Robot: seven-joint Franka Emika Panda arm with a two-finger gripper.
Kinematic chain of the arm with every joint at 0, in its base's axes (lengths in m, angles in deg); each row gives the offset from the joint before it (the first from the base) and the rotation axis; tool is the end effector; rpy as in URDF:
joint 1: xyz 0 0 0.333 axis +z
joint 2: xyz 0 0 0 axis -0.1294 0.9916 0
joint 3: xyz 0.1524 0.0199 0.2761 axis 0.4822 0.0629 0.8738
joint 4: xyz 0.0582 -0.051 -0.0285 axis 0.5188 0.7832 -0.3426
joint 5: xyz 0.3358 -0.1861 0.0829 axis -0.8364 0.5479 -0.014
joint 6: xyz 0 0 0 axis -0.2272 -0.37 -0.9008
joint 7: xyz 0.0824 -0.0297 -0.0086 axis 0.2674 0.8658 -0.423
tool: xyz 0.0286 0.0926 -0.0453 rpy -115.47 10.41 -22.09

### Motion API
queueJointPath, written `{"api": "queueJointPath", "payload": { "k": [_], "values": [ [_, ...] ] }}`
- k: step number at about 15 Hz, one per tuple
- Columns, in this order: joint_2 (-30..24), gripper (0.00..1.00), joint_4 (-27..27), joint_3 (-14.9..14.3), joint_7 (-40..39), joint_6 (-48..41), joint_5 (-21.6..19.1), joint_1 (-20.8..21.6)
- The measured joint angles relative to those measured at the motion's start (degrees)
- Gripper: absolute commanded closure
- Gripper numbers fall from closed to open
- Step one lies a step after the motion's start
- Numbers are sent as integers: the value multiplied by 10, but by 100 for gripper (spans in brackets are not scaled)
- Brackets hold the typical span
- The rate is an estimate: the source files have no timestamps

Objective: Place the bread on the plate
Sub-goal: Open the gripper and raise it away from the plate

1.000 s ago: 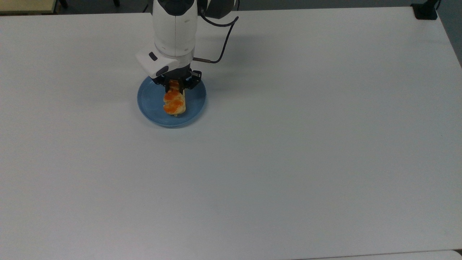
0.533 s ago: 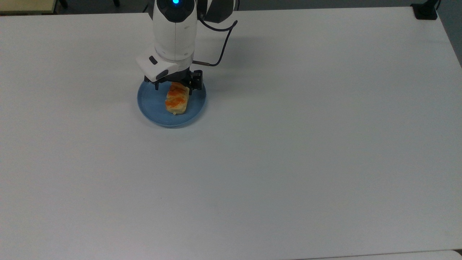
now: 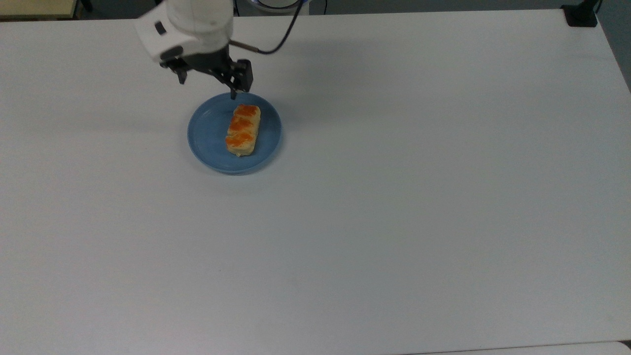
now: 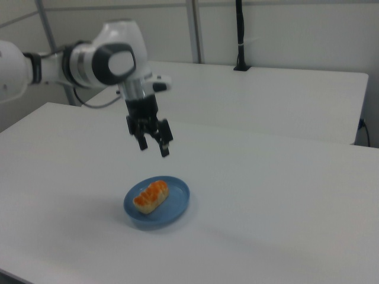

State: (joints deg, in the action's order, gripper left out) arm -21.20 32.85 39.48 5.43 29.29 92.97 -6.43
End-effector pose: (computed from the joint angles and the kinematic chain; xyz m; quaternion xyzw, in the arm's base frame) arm 0.5938 -0.0547 0.4808 0.9903 -0.1092 -0.0295 0.0804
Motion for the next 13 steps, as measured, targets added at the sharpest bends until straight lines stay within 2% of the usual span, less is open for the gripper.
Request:
{"api": "queueJointPath", "payload": {
  "k": [3, 4, 5, 7, 13],
  "values": [
    [-47, 0, -42, -3, -17, -62, -17, -18],
    [-65, 0, -50, -5, -31, -80, -34, -25],
    [-90, 0, -58, -15, -58, -102, -63, -31],
    [-120, 0, -63, -38, -111, -127, -92, -32],
    [-127, 0, -66, -43, -184, -129, -110, -31]
  ]
}}
